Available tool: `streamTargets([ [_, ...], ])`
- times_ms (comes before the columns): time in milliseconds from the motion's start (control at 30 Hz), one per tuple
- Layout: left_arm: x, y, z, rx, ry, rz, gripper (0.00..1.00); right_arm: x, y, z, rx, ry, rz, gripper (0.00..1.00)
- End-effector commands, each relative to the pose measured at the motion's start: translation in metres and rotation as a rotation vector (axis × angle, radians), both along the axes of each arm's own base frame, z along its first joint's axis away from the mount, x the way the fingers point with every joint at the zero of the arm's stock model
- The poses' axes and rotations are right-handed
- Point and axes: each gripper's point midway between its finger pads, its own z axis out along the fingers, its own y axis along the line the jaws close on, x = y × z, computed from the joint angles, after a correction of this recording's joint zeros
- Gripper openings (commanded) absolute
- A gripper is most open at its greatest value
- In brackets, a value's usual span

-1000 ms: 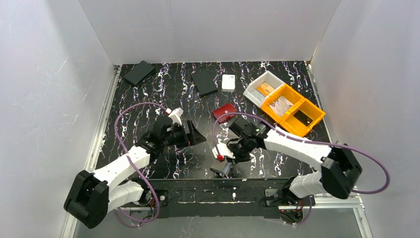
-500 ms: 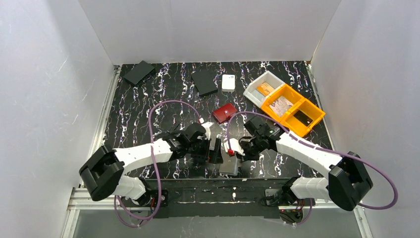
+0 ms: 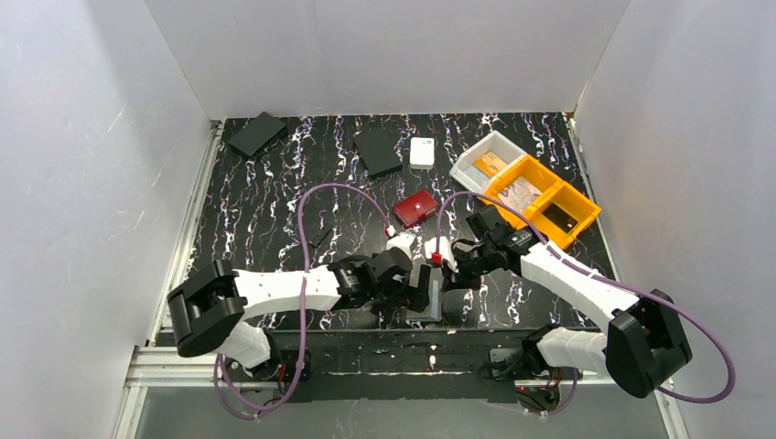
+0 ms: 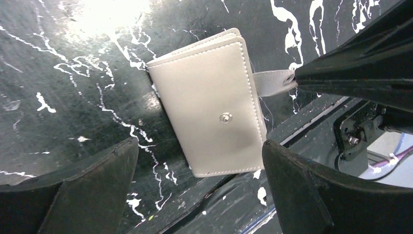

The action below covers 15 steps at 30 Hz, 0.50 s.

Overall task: Take the credit cards out of the card holder
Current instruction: Open the card holder at the center of the board.

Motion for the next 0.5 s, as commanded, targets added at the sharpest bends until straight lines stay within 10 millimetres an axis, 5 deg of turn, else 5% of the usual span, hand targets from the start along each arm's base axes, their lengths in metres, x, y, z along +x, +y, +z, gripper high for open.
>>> streamTargets([
  [0, 0.008, -0.006, 0.000, 0.027, -0.039, 0.088, 0.98, -0.001, 0.012, 0.017, 0.105, 0.036, -0.003, 0.01],
  [467, 0.003, -0.024, 0.010, -0.025, -0.017, 0.069, 0.98, -0.001, 0.013, 0.021, 0.137, 0.064, -0.011, 0.01],
])
